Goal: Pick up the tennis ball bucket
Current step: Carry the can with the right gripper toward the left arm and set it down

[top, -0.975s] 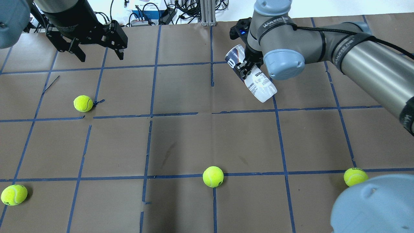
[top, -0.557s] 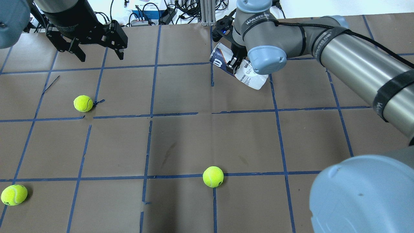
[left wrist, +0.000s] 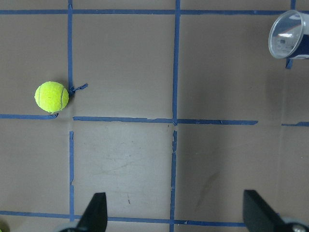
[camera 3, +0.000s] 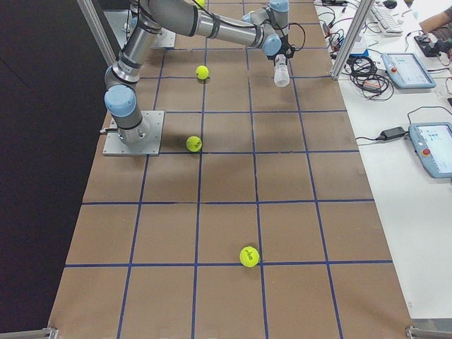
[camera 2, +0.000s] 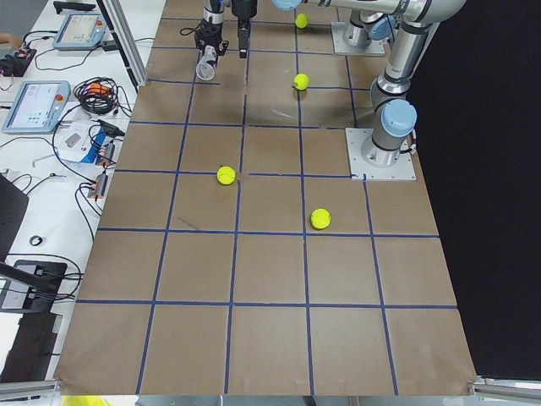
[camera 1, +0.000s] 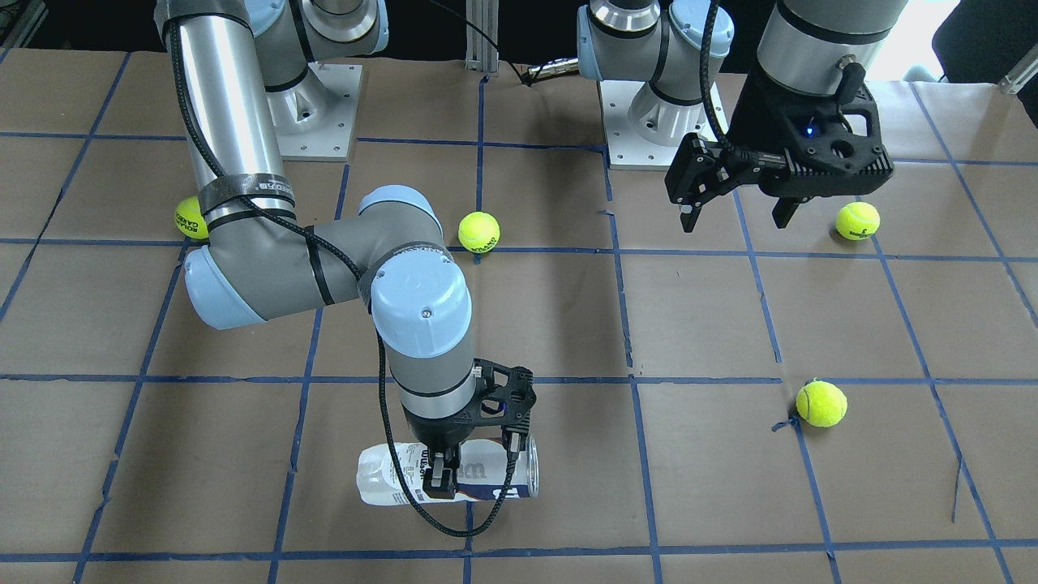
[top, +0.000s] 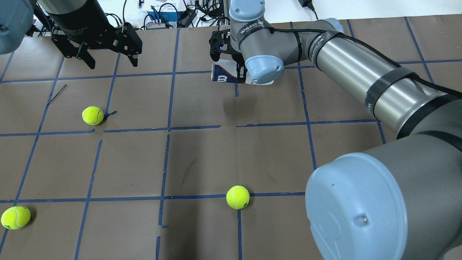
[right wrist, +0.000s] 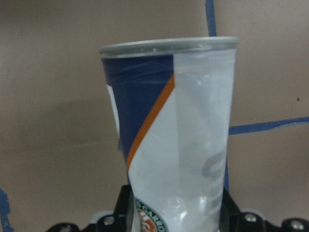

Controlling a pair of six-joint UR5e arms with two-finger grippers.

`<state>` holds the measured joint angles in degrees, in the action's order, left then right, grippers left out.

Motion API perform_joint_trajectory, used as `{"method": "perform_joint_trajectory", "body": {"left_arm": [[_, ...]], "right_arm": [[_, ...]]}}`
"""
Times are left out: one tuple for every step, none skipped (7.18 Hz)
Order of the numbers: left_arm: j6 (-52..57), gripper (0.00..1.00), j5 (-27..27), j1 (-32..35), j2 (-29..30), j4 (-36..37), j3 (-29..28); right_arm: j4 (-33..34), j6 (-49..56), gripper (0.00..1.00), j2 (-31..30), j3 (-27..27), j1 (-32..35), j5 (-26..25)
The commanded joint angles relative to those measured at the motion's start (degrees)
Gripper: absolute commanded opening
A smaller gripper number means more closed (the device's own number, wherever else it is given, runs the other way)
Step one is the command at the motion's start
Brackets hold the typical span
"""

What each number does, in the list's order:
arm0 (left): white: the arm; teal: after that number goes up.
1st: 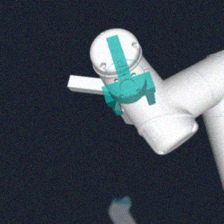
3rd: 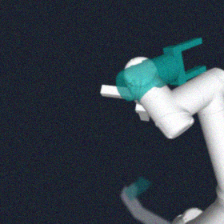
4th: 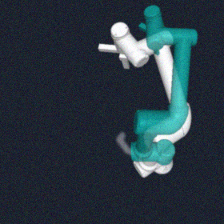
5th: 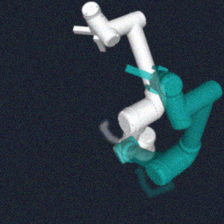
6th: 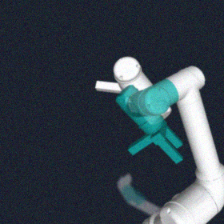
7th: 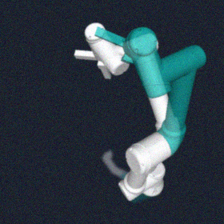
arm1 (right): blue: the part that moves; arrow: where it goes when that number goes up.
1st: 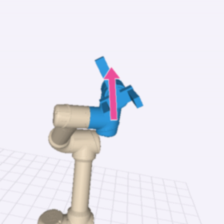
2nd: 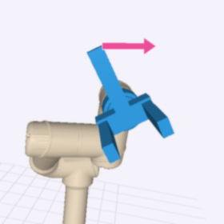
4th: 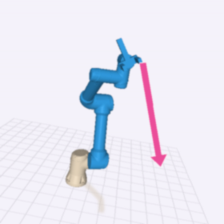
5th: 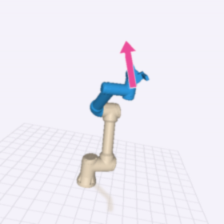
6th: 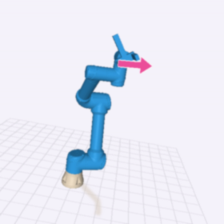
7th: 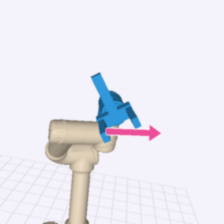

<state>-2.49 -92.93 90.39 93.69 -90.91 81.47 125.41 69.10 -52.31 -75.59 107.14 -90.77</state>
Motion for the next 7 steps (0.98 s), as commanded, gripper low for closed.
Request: {"method": "perform_joint_trajectory", "body": {"left_arm": [[-0.06,1.00,-0.06,-0.04,0.00,-0.06,0.00],[-0.06,1.00,-0.06,-0.12,0.00,0.03,0.00],[-0.06,1.00,0.02,-0.12,0.00,-0.06,0.00],[-0.06,1.00,0.02,-0.12,0.00,0.03,0.00],[-0.06,1.00,0.02,-0.12,0.00,-0.06,0.00],[-0.06,1.00,0.02,-0.12,0.00,0.03,0.00],[-0.06,1.00,0.02,-0.12,0.00,0.03,0.00]], "right_arm": [[0.01,2.89,0.70,2.03,-0.08,0.26,0.50],[0.36,3.23,0.74,2.30,-0.17,0.26,0.60],[0.36,2.71,0.80,2.21,-0.34,0.26,0.60],[0.28,2.01,1.00,2.04,-0.34,0.26,0.95],[0.19,1.74,1.00,1.69,-0.34,0.18,1.21],[0.19,1.13,1.00,1.60,0.00,0.17,1.21],[0.19,-1.84,1.00,1.42,0.01,0.09,1.21]]}}
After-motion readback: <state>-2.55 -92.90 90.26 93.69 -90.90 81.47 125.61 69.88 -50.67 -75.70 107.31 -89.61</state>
